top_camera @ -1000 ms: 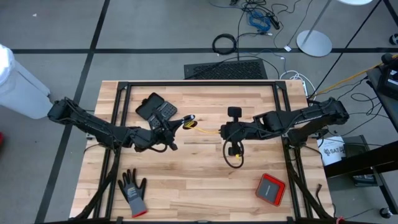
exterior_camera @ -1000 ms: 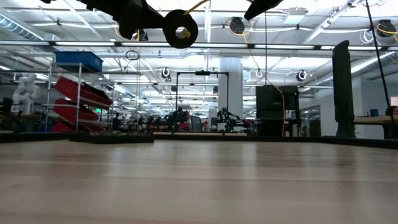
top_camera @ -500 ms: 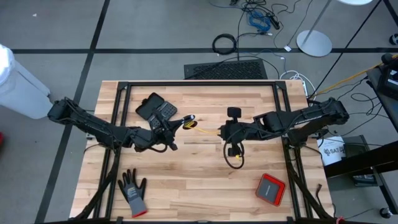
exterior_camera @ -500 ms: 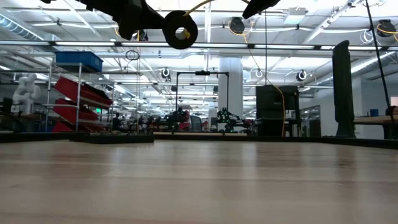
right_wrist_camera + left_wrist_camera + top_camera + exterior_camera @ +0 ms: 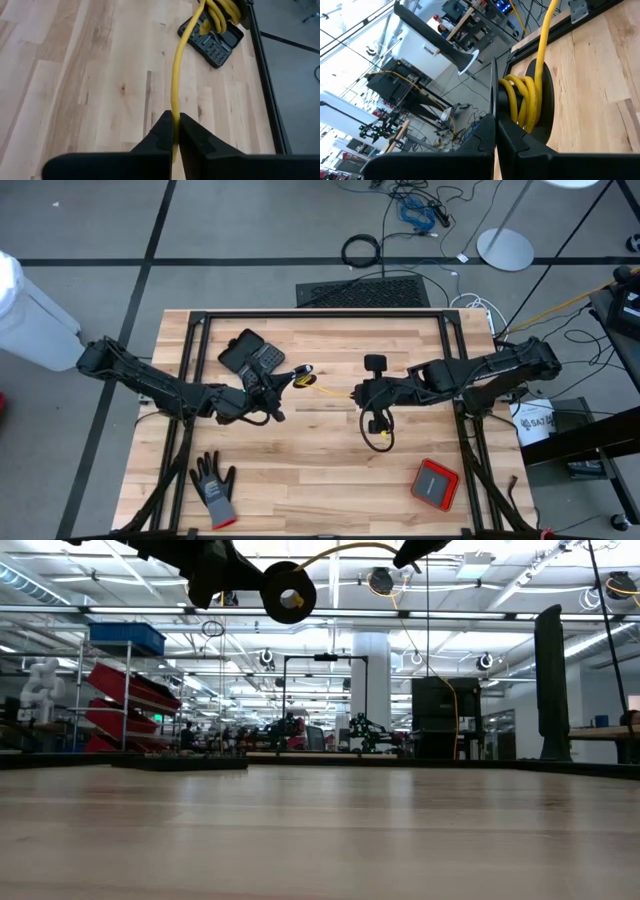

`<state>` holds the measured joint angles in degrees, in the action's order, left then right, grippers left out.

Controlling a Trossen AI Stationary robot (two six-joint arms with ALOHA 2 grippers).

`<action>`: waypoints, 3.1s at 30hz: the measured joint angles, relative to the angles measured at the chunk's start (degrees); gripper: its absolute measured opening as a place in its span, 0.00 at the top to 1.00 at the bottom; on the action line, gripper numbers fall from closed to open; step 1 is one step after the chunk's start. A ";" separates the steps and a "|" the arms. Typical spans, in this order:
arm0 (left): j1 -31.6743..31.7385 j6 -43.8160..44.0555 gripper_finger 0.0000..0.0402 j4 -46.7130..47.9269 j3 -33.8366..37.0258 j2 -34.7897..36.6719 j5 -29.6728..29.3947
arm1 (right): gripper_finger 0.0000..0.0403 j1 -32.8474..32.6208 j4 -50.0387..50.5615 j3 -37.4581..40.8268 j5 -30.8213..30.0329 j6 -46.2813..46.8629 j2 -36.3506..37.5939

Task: Coil cords
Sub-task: Uncoil the yellow wire from the spool

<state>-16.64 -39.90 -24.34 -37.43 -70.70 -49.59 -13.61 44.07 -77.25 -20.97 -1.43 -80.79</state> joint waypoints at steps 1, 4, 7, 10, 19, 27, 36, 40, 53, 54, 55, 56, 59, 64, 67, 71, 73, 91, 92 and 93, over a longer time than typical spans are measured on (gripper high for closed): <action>0.00 0.00 1.00 -0.01 0.00 0.00 -0.01 | 0.99 0.00 0.00 0.00 0.00 -0.07 0.00; 0.00 0.00 1.00 -0.15 0.00 0.00 -0.06 | 0.99 0.00 -0.56 0.00 -0.45 -0.64 0.00; 0.00 0.11 1.00 -0.63 0.00 0.00 -0.18 | 0.99 0.02 -2.92 0.00 -1.70 -1.90 0.00; 0.01 0.42 1.00 -0.79 0.00 0.00 -0.23 | 1.00 0.00 -6.82 0.00 -1.66 -3.85 0.00; 0.00 0.55 1.00 -6.28 0.00 0.00 -0.82 | 1.00 -0.81 -15.71 0.00 2.04 -7.36 -1.86; -0.03 0.50 1.00 -8.33 0.00 0.00 -0.05 | 1.00 -0.31 -24.68 0.00 1.93 -12.04 -7.76; -1.81 -0.81 1.00 -12.44 -0.66 0.00 1.38 | 1.00 2.84 -24.68 0.00 1.89 -11.98 -11.69; -3.17 -3.22 1.00 -12.61 -1.56 0.00 1.34 | 1.00 4.19 -22.07 0.00 1.86 -11.77 -13.22; -6.43 -7.56 1.00 -12.26 -1.81 1.10 -1.87 | 1.00 8.15 -8.95 0.00 0.16 -5.93 -8.92; -6.69 -7.54 1.00 -12.20 -1.86 1.42 -1.99 | 1.00 8.17 -7.73 0.00 -0.62 -5.33 -8.11; -6.94 -7.56 1.00 -12.07 -1.86 1.71 -2.43 | 1.00 8.17 -6.55 0.00 -1.50 -4.80 -7.27; -7.22 -7.58 1.00 -12.04 -1.86 1.88 -3.17 | 1.00 8.17 -5.54 0.00 -2.20 -4.30 -6.47; -7.92 -8.20 1.00 -10.24 -1.90 2.60 -4.82 | 1.00 7.72 -3.21 0.00 -3.15 -2.72 -3.96; -8.28 -8.54 1.00 -7.47 -1.90 2.80 -6.61 | 1.00 5.64 -3.11 0.00 -3.31 -1.00 1.22; -8.26 -8.52 1.00 -7.56 -1.90 2.80 -6.90 | 1.00 3.42 -4.17 0.00 -3.30 -0.99 3.81; -8.19 -8.55 1.00 -7.55 -1.90 2.78 -8.20 | 1.00 -0.35 -7.68 0.00 -2.90 -2.41 5.50; -8.09 -8.61 1.00 -7.62 -1.90 2.80 -9.44 | 1.00 -2.12 -9.89 0.00 -2.71 -3.70 5.54; -7.34 -9.94 1.00 -8.24 -1.90 2.78 -16.05 | 1.00 -7.37 -24.52 0.00 4.76 -11.36 3.09; -7.32 -9.90 1.00 -9.42 -1.90 2.78 -15.25 | 1.00 -7.14 -25.05 0.00 4.86 -11.50 2.36; -7.30 -9.84 1.00 -10.85 -1.90 2.78 -14.15 | 1.00 -6.82 -25.68 0.00 4.92 -11.68 1.49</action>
<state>-23.94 -49.74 -35.19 -39.33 -67.92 -63.74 -20.43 18.40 -77.25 -16.05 -13.12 -79.31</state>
